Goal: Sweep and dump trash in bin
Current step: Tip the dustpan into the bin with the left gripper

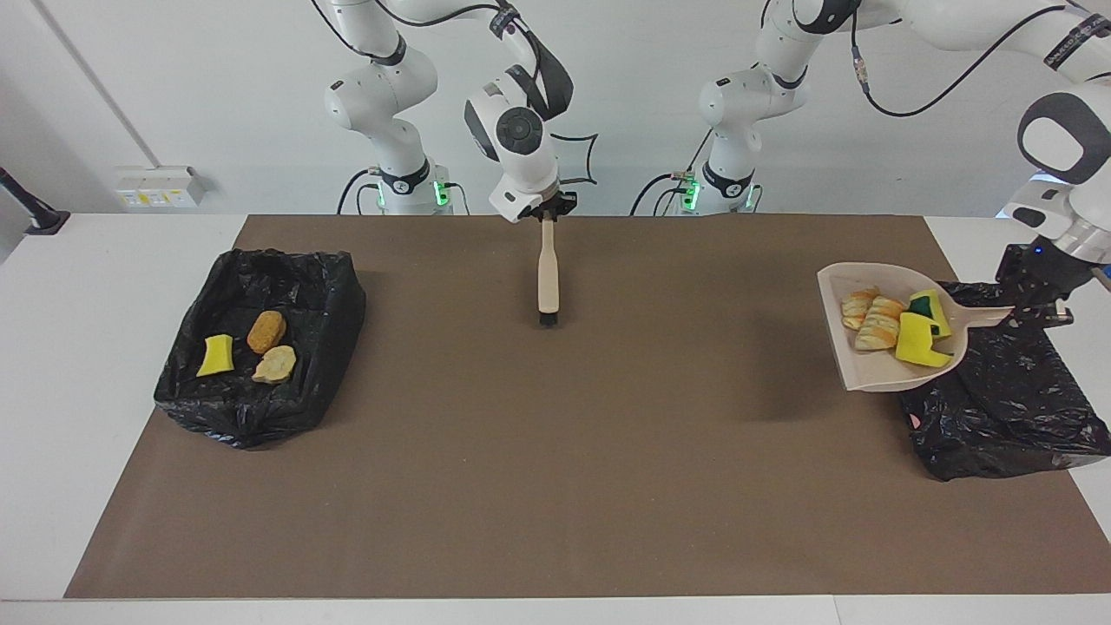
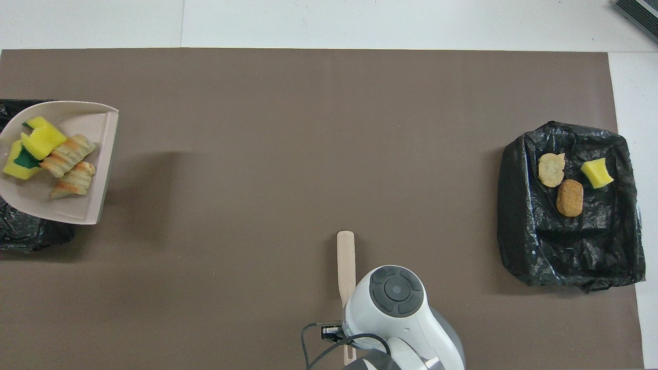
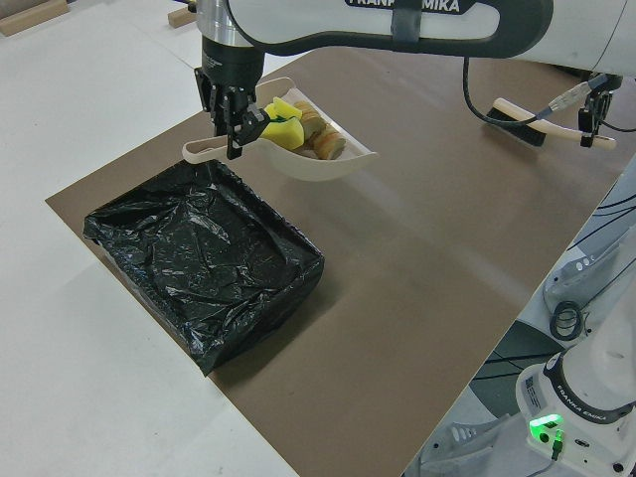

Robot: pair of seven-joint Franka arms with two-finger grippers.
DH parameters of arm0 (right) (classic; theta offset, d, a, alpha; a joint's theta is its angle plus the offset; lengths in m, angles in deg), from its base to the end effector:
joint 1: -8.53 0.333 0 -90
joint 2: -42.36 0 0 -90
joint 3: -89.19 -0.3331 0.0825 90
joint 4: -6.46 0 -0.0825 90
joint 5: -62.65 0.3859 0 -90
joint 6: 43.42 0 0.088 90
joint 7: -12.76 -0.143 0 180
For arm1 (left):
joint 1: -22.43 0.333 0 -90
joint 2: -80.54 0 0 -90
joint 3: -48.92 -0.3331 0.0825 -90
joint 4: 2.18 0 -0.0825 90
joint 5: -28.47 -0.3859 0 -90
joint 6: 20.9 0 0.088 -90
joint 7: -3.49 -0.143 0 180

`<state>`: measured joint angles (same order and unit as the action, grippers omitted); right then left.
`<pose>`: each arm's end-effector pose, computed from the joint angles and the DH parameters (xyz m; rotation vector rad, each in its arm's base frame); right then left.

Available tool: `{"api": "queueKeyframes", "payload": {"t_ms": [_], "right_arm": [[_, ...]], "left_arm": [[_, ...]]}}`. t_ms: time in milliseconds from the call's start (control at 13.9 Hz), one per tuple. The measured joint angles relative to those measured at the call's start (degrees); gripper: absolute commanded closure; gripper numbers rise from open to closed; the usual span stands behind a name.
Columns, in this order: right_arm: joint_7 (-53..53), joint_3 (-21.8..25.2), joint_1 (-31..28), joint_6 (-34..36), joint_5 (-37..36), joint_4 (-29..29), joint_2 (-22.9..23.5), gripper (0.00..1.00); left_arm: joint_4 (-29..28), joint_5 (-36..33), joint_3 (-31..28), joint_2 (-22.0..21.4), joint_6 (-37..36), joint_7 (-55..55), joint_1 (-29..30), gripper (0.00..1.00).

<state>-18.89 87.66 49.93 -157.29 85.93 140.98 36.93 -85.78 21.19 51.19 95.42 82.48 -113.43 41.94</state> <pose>0.3071 0.3370 0.3379 -2.9610 0.0292 0.6263 0.6242 0.2124 0.5244 -1.9193 2.3267 0.1092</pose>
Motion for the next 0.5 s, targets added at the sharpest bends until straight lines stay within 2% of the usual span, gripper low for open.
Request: {"api": "queueKeyframes", "payload": {"t_ms": [215,359,430,502], "right_arm": [[0.0,0.0,0.8,-1.5,0.0,0.5,0.1,1.0],[0.0,0.0,1.1,-3.1,0.0,0.9,0.5,0.99],[0.0,0.0,1.1,-3.7,0.0,1.0,0.9,0.84],[0.0,0.0,1.1,-4.1,0.0,1.0,1.4,0.58]], "left_arm": [[0.8,-2.1,-0.1,0.1,3.9,-7.1,5.7,1.0],[1.0,-6.2,-0.3,0.2,10.5,-8.2,7.4,1.0],[1.0,-8.9,-0.8,0.3,13.6,-8.1,7.4,1.0],[0.8,-11.4,-1.2,0.5,15.7,-8.0,7.4,1.0]]}}
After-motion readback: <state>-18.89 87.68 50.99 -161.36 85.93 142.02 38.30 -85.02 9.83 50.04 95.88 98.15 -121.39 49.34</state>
